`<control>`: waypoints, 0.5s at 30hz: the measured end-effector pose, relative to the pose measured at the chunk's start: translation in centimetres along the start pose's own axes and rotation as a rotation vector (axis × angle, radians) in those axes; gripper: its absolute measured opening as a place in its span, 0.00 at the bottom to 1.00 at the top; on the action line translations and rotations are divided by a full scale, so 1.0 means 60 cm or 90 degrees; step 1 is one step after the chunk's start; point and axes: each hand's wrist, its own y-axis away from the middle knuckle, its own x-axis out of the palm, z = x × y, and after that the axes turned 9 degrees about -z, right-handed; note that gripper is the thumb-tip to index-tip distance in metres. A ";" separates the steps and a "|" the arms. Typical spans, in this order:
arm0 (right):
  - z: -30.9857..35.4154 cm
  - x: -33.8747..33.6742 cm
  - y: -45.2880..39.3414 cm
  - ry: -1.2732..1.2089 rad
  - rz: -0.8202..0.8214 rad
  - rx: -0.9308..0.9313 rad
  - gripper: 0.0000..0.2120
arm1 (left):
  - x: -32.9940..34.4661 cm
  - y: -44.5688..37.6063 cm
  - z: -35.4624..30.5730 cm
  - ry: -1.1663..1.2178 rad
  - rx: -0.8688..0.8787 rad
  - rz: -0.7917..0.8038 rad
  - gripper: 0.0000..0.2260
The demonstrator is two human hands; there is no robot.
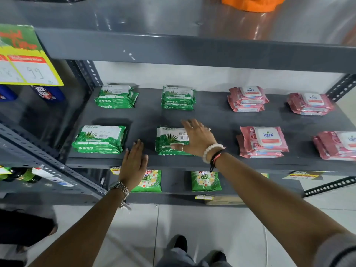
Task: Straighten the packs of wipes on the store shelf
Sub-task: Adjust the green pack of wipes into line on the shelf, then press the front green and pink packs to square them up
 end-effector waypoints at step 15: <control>-0.340 -0.071 0.070 0.012 -0.060 0.208 0.24 | 0.045 -0.158 -0.203 -0.120 0.183 0.034 0.30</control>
